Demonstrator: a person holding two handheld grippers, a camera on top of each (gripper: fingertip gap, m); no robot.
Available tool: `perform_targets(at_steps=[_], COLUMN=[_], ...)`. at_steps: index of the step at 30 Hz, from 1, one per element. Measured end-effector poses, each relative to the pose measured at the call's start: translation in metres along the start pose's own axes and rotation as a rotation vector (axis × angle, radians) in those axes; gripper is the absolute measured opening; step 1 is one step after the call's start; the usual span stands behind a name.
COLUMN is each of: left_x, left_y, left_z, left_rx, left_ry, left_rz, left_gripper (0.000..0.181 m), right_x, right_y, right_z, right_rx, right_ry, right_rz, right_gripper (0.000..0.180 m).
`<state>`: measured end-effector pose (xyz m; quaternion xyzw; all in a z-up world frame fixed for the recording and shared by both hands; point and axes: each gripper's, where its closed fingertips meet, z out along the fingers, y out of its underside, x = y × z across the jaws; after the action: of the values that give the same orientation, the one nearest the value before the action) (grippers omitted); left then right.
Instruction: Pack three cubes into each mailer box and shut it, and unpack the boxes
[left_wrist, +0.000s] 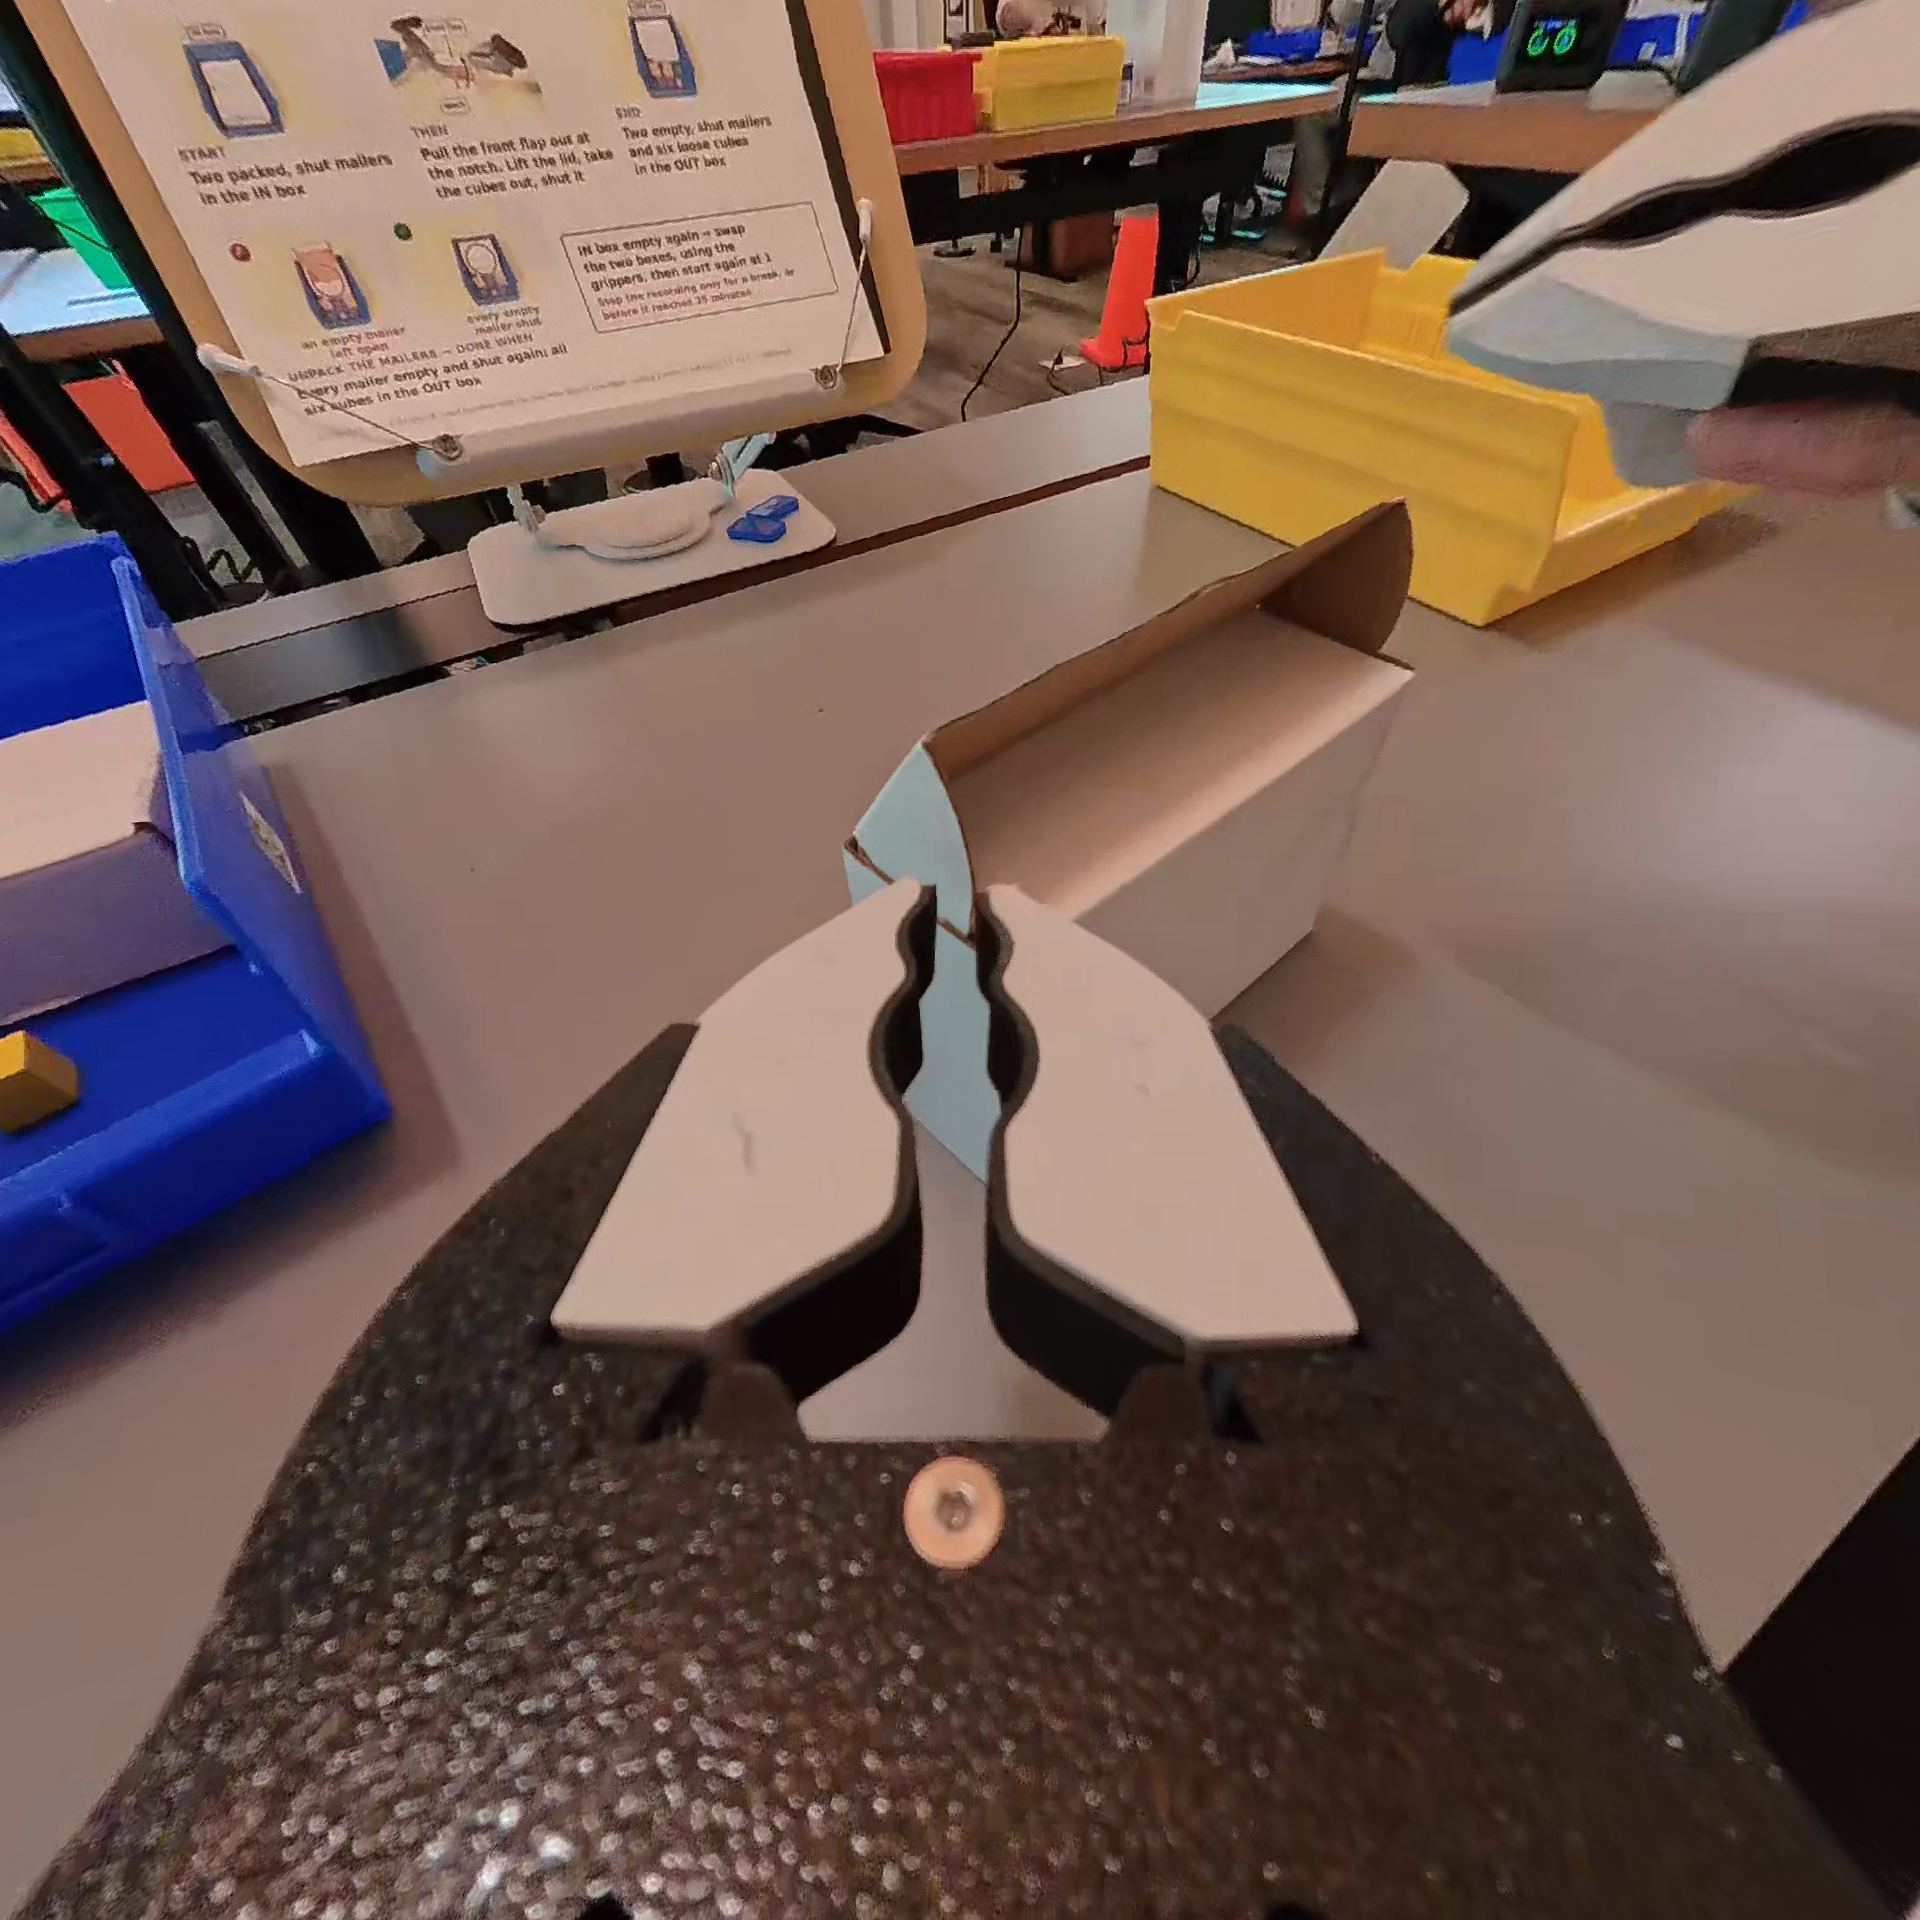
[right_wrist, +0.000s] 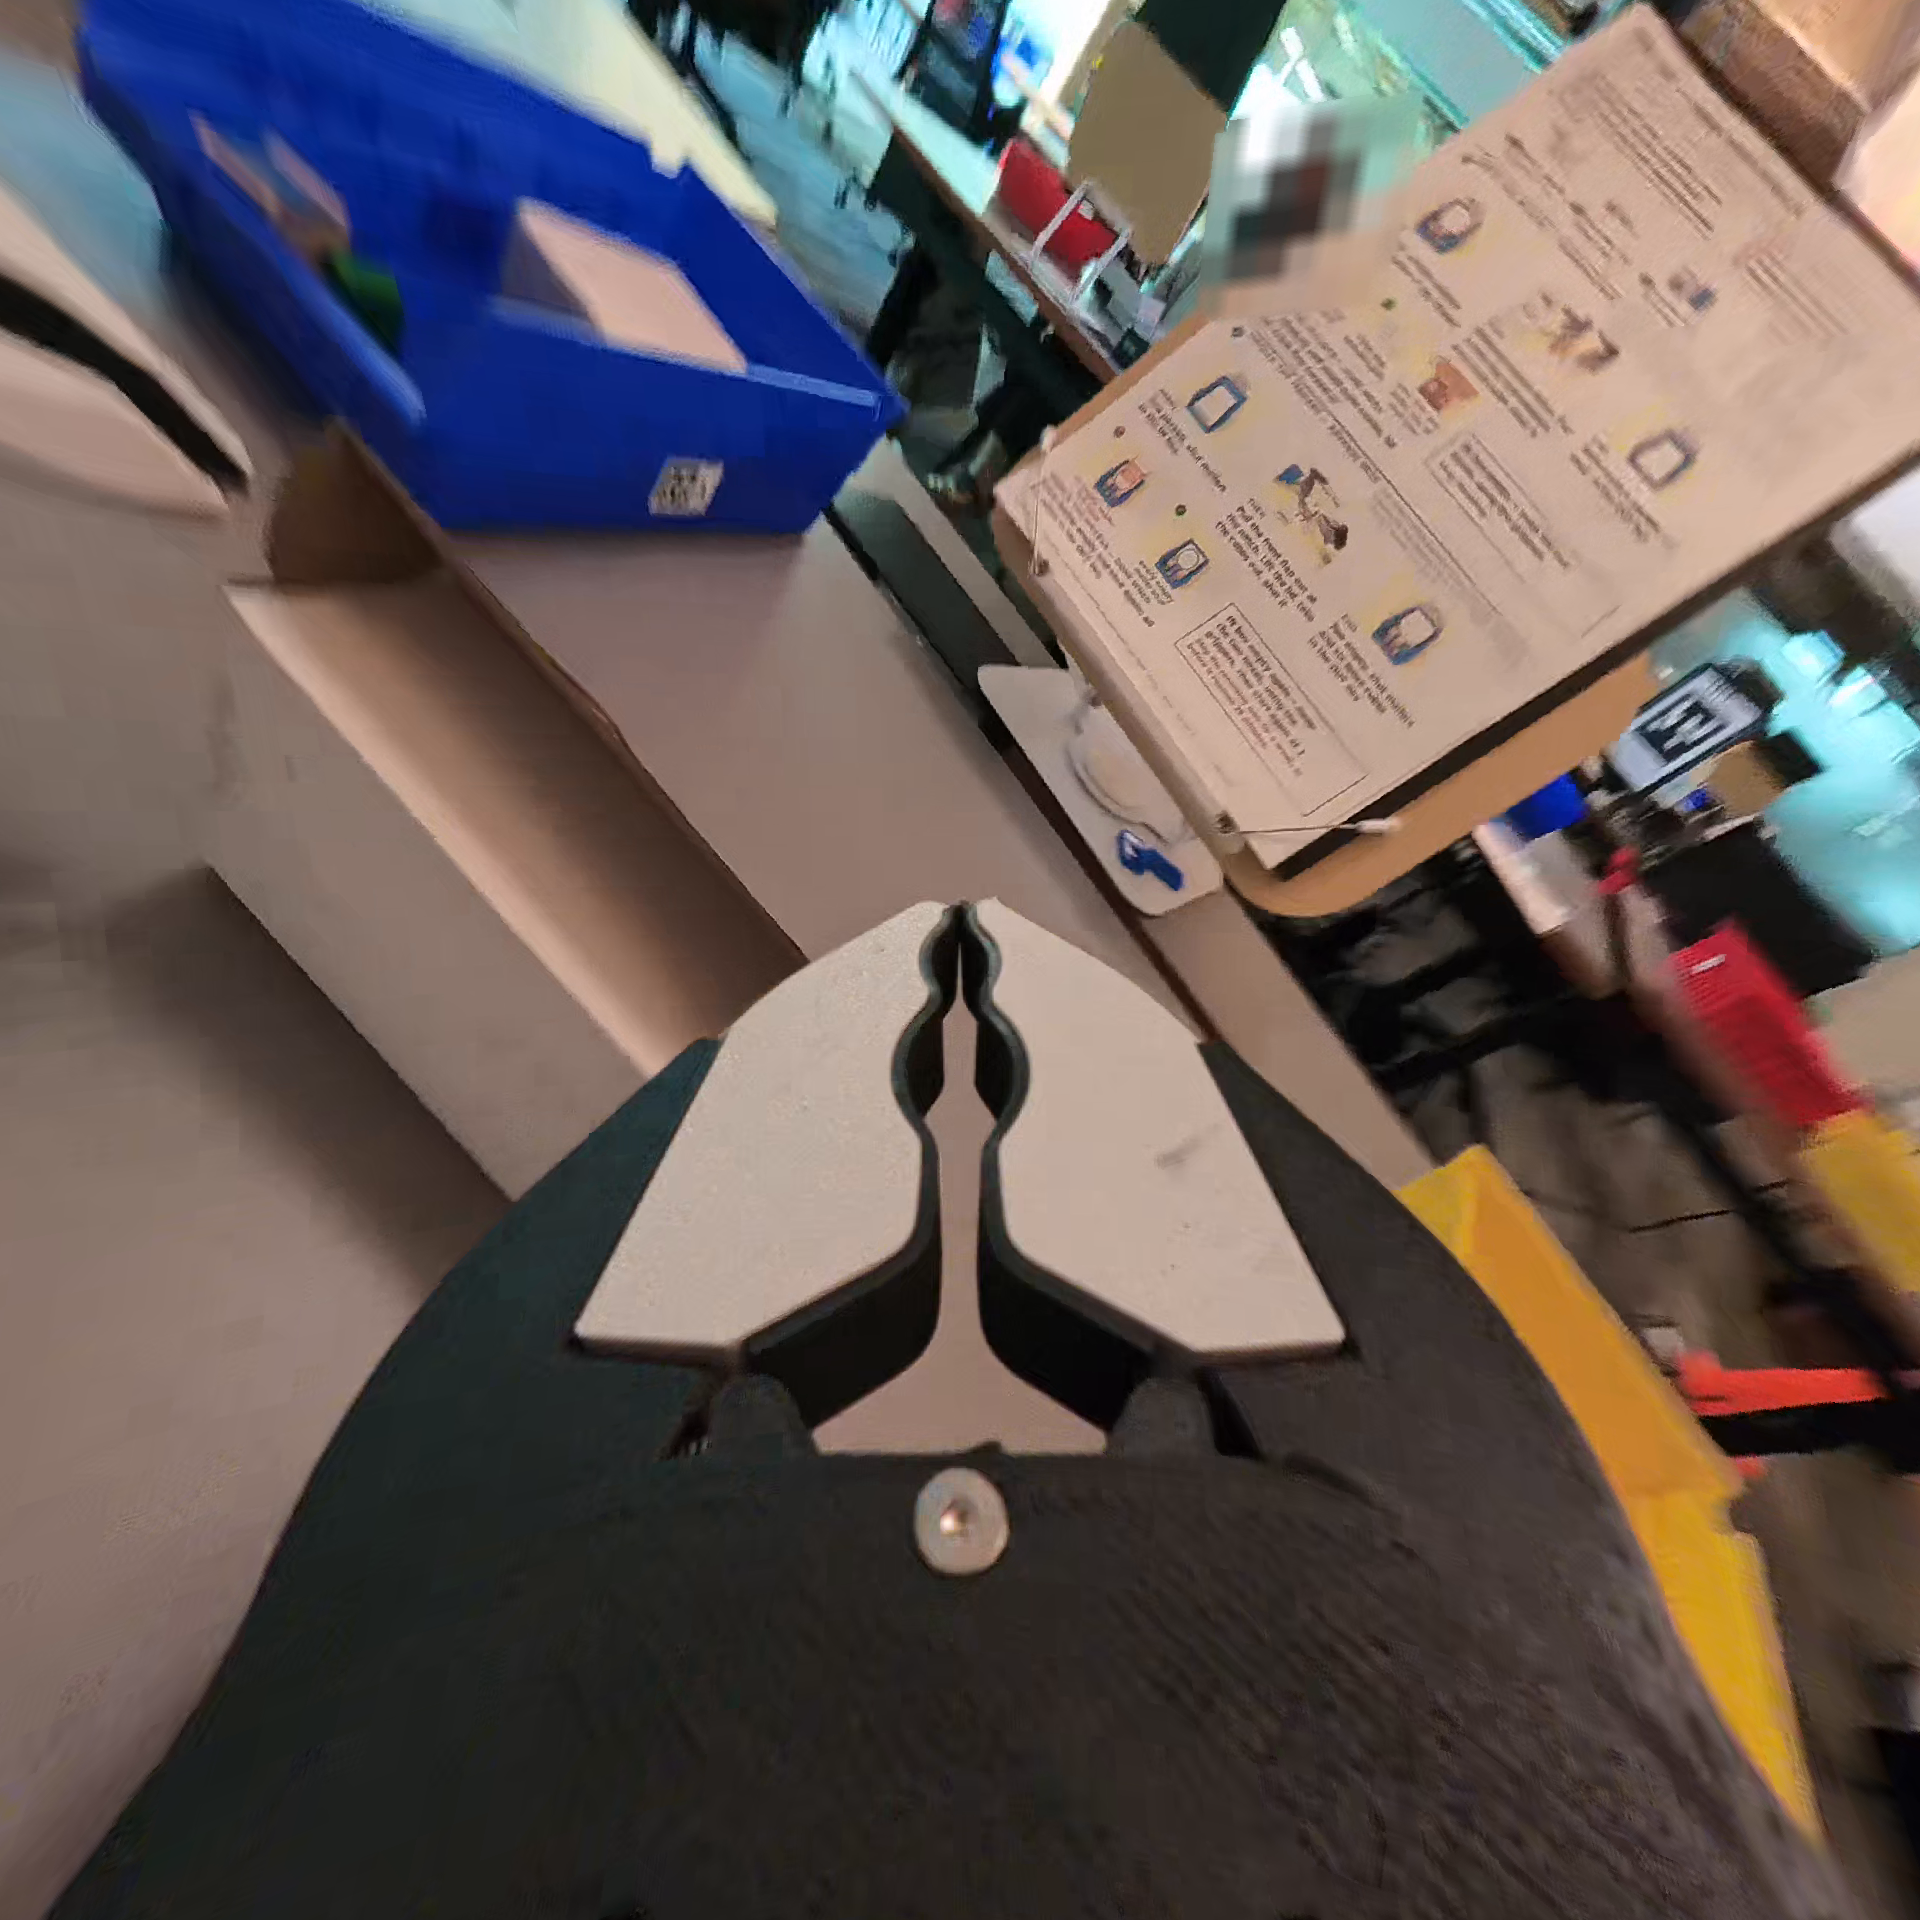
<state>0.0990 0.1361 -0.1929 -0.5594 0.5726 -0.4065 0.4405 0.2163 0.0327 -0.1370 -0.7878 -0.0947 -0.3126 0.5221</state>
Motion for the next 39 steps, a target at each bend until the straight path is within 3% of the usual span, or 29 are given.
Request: perform_targets(at_steps=[1,4,10,12,16,20,24,26,29,32,35,37,39], left_x=[0.0,-0.001,-0.02,-0.024,-0.013,-0.008,-0.003,-0.002,-0.004,-0.005,-0.026,-0.038,-0.045], left_y=[0.001,0.002,-0.001,-0.013,-0.036,-0.014,-0.007,-0.007,-0.006,-0.004,-0.025,-0.041,-0.049], left_z=[0.0,-0.001,-0.006,-0.005,0.01,0.031,0.029,0.028,0.03,0.03,0.022,0.014,0.008], left_rx=[-0.001,0.0,0.02,0.054,0.105,-0.005,0.074,0.068,0.065,0.039,0.131,0.191,0.196], left_ry=[0.002,-0.006,-0.063,-0.072,-0.026,-0.011,-0.095,-0.117,-0.078,0.018,0.002,0.05,0.106], left_rz=[0.012,0.043,0.17,0.247,0.46,0.708,0.959,0.996,0.897,0.662,0.302,0.085,-0.023], left_gripper=[0.005,0.003,0.0,0.0,0.0,0.0,0.0,0.0,0.0,0.0,0.004,0.019,0.038], right_x=[-0.001,-0.012,-0.04,-0.042,-0.042,-0.041,-0.046,-0.046,-0.046,-0.046,-0.051,-0.068,-0.075], right_y=[0.003,0.016,0.036,0.036,0.036,0.036,0.043,0.042,0.042,0.04,0.021,0.011,0.007], right_z=[0.006,0.022,0.023,0.023,0.022,0.023,0.025,0.024,0.026,0.027,0.025,0.019,0.023], right_rx=[-0.038,-0.142,-0.233,-0.206,-0.206,-0.21,-0.192,-0.151,-0.165,-0.193,-0.172,-0.223,-0.297], right_ry=[-0.004,-0.051,-0.159,-0.108,-0.092,-0.093,-0.078,-0.047,-0.081,-0.192,-0.349,-0.553,-0.652], right_rz=[-0.084,-0.259,-0.409,-0.464,-0.45,-0.423,-0.353,-0.349,-0.341,-0.344,-0.21,-0.167,-0.247], right_gripper=[0.0,0.0,0.0,0.0,0.0,0.0,0.0,0.0,0.0,0.0,0.05,0.075,0.1])
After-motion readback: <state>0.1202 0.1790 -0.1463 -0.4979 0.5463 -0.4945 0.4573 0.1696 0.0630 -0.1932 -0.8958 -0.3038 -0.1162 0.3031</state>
